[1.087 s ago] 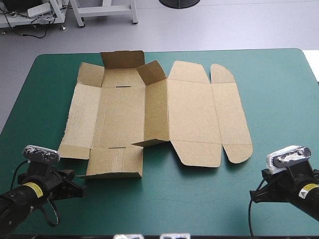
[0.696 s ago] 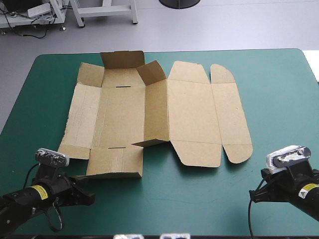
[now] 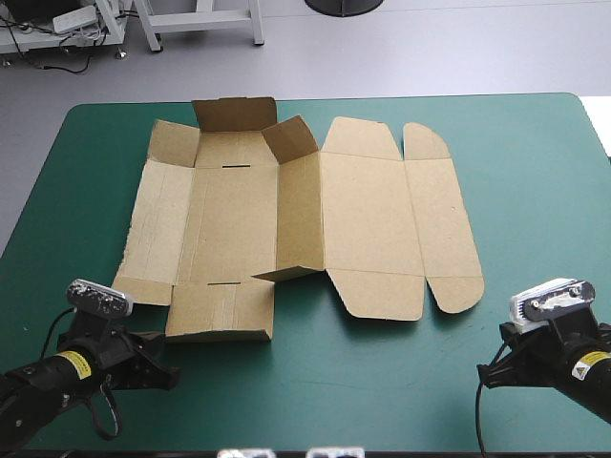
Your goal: Fold the box
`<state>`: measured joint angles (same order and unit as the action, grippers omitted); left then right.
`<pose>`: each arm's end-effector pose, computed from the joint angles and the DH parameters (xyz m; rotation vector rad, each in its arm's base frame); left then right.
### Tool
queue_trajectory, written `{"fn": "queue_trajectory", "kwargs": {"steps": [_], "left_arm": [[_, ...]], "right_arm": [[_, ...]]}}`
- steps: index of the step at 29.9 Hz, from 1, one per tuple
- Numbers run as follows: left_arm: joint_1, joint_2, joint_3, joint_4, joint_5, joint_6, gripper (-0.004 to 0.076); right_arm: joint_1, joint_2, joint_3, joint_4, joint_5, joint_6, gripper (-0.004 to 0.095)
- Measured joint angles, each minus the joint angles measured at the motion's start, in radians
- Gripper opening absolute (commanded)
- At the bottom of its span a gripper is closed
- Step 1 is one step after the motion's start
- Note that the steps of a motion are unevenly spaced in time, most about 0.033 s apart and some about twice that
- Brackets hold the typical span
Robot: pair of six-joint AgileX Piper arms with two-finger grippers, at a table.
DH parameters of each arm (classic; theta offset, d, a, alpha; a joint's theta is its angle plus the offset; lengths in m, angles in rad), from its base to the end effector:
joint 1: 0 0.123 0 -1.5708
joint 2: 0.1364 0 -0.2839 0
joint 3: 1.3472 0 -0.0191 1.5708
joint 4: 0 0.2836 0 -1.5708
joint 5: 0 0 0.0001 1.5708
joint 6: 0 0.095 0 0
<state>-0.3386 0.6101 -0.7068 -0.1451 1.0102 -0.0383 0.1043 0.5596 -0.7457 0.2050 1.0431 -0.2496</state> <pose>0.1198 -0.0545 0.3173 0.3263 2.3928 -0.3584 0.1154 0.0289 0.3354 -0.3766 2.2932 0.1854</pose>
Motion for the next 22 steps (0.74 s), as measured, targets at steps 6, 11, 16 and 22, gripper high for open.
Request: {"fn": "queue_trajectory", "kwargs": {"steps": [6, 11, 16, 22], "left_arm": [[0.000, 0.058, -0.062, 0.121, -0.020, -0.033, -0.0004], [0.000, 0.207, -0.210, 0.263, -0.030, -0.061, 0.0005], [0.000, 0.391, -0.374, 0.317, -0.059, -0.074, 0.0005], [0.000, 0.600, -0.525, 0.297, -0.102, -0.091, 0.0008]], "right_arm": [[0.000, 0.000, 0.000, 0.017, 0.000, 0.000, -0.0025], [0.000, 0.000, 0.000, 0.024, 0.000, -0.001, -0.0025], [0.000, 0.000, 0.000, 0.024, 0.000, -0.019, -0.0025], [0.000, 0.000, 0.000, 0.026, 0.000, -0.022, -0.0025]]}}
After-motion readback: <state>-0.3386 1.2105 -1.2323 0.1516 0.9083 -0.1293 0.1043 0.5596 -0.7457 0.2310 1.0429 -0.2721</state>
